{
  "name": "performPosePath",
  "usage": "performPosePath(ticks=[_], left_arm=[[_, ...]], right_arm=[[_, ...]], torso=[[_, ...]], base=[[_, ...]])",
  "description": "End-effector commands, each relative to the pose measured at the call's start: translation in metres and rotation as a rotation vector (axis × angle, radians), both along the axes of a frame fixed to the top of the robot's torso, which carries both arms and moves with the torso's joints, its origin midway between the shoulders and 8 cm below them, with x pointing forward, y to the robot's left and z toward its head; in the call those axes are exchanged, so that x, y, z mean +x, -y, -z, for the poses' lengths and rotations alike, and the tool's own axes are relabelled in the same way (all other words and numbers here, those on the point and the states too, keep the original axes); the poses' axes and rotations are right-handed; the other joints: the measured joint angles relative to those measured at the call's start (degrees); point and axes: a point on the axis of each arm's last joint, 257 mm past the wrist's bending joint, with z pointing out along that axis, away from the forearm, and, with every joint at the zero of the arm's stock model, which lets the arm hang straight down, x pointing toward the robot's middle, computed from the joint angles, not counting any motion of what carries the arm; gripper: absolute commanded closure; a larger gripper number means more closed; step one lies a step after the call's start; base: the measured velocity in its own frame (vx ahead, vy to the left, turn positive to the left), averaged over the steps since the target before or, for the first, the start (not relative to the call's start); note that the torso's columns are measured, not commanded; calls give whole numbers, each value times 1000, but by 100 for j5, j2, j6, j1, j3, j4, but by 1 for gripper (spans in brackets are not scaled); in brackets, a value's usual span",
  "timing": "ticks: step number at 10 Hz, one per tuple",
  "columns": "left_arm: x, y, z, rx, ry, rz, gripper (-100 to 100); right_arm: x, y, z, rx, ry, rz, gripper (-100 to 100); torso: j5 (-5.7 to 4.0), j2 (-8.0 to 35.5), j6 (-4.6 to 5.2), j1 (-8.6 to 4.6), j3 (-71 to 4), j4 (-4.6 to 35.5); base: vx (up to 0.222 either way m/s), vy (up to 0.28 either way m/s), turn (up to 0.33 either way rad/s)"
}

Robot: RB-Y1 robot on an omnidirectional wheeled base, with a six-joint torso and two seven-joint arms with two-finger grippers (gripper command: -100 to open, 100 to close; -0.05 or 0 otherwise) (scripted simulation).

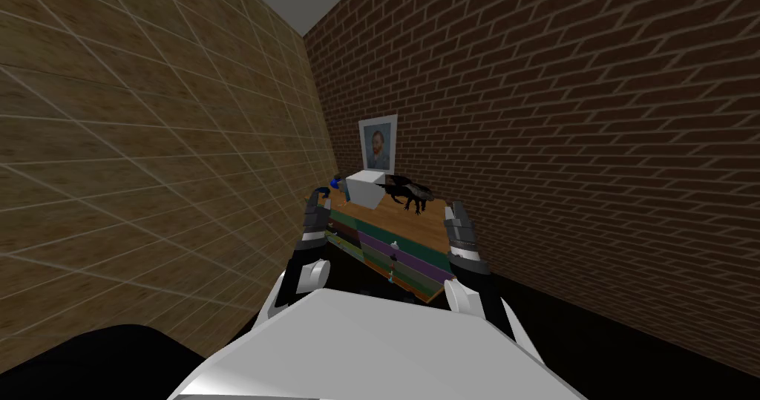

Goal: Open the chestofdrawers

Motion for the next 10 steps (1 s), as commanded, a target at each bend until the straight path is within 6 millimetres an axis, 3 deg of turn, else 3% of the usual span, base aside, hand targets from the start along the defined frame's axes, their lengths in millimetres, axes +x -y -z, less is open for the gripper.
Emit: performPosePath(ticks=[1,9,10], left_arm=[[0,0,0,0,0,0,0],[0,0,0,0,0,0,0],[3,3,3,28,-11,14,-100]], right_arm=[[0,0,0,0,0,0,0],[0,0,0,0,0,0,0],[0,0,0,0,0,0,0]], torso=[[0,232,0,0,-467,235],[0,3539,0,0,-7073,3537],[0,3962,0,0,-7919,3960]], base=[[0,0,0],[0,0,0],[2,-10,-7]])
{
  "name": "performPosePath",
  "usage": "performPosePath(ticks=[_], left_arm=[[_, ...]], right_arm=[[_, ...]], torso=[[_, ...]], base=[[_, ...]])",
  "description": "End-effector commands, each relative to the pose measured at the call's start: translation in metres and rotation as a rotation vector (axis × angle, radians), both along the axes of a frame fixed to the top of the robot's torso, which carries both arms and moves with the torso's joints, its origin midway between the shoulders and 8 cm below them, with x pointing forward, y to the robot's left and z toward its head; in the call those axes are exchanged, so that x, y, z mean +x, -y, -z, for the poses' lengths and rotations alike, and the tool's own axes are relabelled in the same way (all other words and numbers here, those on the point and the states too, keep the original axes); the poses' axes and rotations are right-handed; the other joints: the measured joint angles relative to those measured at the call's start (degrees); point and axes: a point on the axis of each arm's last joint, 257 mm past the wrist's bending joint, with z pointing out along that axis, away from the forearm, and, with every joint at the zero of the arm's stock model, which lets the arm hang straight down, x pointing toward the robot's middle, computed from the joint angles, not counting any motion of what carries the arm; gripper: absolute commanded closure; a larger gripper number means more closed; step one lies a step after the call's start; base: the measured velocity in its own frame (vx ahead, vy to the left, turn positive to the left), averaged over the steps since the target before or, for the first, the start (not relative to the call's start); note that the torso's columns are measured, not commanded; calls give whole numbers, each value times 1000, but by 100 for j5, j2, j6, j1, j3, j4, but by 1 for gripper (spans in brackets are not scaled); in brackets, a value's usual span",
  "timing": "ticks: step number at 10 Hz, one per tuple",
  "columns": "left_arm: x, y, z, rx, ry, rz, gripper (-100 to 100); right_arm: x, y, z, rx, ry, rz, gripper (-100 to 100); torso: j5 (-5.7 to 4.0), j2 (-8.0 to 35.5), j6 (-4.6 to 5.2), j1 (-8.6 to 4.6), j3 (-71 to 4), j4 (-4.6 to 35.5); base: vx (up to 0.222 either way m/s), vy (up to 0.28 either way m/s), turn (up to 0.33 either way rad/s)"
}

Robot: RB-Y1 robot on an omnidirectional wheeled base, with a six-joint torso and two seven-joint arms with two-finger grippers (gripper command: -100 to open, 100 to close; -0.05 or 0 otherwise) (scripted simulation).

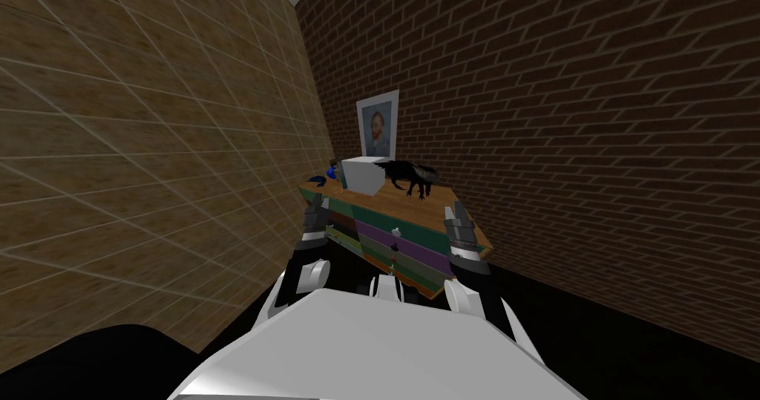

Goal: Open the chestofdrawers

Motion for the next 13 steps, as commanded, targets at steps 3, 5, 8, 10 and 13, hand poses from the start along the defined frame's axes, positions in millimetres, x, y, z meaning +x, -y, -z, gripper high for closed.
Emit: performPosePath(ticks=[3,5,8,10,13], left_arm=[[11,9,16,84,-46,40,-100],[18,12,29,111,-75,51,-100],[30,14,53,139,-123,59,-100],[37,14,71,151,-157,61,-100],[47,16,98,164,-205,64,-100]], right_arm=[[0,0,0,0,-1,0,0],[0,0,0,0,-1,0,0],[0,0,0,0,-1,0,0],[0,0,0,0,-1,0,0],[0,0,0,0,-1,0,0]], torso=[[-2,262,0,-6,-531,262],[-1,269,0,-5,-536,269],[0,270,0,-1,-536,269],[-1,267,0,-2,-538,269],[0,266,0,2,-538,268]], base=[[-9,-33,-12],[-14,-58,-19],[-21,-67,-22],[-20,-80,-25],[-17,-77,-24]])
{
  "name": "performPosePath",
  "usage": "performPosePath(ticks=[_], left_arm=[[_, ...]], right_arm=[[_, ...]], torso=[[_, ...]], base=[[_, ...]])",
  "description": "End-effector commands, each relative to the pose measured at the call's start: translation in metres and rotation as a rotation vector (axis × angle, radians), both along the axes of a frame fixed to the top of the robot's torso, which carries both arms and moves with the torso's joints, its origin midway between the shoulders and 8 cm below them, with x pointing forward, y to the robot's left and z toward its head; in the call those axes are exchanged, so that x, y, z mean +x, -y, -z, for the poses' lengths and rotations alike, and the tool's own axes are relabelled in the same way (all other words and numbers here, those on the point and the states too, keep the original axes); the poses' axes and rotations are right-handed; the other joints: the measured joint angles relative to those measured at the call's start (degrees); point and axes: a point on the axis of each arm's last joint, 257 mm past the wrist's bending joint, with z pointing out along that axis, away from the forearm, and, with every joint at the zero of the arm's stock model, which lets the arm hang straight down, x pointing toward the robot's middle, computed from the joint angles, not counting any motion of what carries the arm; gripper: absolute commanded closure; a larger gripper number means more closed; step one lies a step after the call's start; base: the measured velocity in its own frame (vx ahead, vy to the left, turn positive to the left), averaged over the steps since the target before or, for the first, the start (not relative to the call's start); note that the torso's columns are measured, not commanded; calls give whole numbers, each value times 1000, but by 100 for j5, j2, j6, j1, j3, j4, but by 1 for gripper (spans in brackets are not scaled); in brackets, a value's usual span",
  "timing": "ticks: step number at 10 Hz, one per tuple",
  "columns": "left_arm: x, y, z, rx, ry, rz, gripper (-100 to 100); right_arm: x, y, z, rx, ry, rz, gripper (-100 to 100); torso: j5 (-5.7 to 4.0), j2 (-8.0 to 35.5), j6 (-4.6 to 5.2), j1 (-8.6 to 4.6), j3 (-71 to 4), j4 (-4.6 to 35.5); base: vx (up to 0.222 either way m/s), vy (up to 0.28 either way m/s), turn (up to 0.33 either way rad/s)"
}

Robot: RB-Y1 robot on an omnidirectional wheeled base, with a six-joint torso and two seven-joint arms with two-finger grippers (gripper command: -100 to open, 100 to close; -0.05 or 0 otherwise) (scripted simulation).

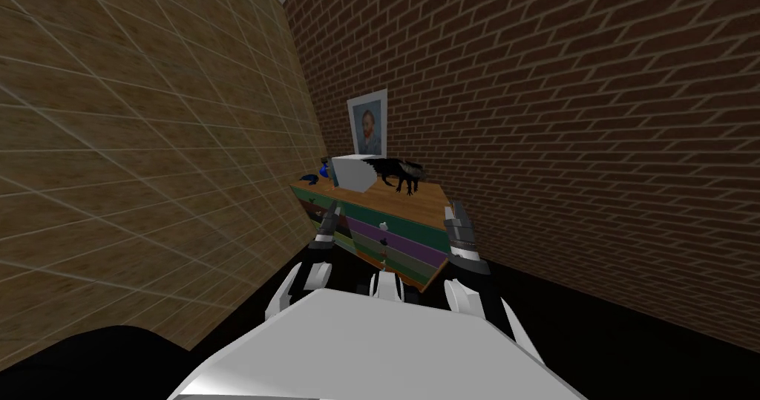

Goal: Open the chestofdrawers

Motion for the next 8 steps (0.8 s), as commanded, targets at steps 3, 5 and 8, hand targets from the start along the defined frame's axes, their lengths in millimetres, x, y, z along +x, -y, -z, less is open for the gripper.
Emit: performPosePath(ticks=[3,5,8], left_arm=[[14,0,38,20,-68,0,-100],[18,2,53,25,-93,-1,-100],[23,4,73,29,-127,-1,-100]], right_arm=[[0,0,0,0,0,0,0],[0,0,0,0,0,0,0],[0,0,0,0,0,0,0]], torso=[[0,2,0,0,2,1],[1,0,0,1,0,0],[0,0,0,-2,0,0]], base=[[-21,-68,-22],[-18,-58,-18],[-15,-54,-17]])
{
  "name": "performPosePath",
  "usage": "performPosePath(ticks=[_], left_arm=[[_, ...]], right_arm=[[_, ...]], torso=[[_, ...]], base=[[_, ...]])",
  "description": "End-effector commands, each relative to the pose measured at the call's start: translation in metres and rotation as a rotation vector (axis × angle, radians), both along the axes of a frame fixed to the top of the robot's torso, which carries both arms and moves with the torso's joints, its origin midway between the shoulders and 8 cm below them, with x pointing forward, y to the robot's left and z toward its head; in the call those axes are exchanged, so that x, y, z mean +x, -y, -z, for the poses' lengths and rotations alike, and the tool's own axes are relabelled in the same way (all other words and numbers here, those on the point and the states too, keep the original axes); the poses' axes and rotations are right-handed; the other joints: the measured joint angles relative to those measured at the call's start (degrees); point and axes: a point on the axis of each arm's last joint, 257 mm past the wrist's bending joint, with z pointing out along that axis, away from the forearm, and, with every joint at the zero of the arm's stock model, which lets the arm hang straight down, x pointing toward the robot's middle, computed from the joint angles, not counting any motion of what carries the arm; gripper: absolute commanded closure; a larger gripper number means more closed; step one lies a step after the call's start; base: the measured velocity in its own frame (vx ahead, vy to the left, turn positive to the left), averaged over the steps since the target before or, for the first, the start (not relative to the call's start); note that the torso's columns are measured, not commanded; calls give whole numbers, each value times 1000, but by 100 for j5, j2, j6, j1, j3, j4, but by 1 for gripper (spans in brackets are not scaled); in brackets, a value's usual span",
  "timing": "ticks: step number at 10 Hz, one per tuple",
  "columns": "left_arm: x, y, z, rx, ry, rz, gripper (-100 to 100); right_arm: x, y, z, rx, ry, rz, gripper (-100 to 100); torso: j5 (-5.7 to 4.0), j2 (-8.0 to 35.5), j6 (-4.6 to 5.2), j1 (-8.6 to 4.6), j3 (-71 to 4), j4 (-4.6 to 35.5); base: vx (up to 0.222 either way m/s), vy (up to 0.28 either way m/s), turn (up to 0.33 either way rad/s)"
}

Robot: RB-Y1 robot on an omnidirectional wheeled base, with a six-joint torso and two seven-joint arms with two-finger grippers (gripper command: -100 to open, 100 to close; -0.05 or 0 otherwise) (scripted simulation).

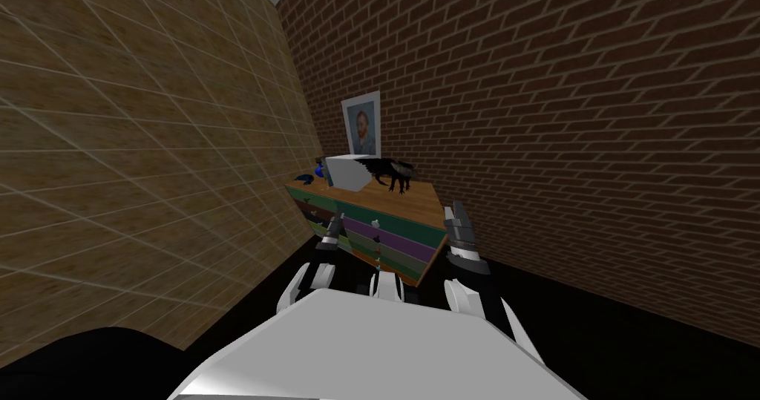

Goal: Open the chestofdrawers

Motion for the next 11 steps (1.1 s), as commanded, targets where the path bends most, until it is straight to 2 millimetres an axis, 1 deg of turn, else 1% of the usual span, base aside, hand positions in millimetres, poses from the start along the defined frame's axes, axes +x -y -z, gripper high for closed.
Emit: performPosePath(ticks=[1,5,11], left_arm=[[4,4,18,3,-30,0,-100],[10,9,49,14,-82,2,-100],[16,18,103,43,-178,16,-100]], right_arm=[[0,0,0,0,0,0,0],[0,0,0,0,0,0,0],[0,0,0,0,0,0,0]], torso=[[0,0,0,-1,0,0],[1,2,0,3,1,0],[-1,0,0,-6,0,0]], base=[[-11,-64,-16],[-13,-69,-21],[-17,-75,-25]])
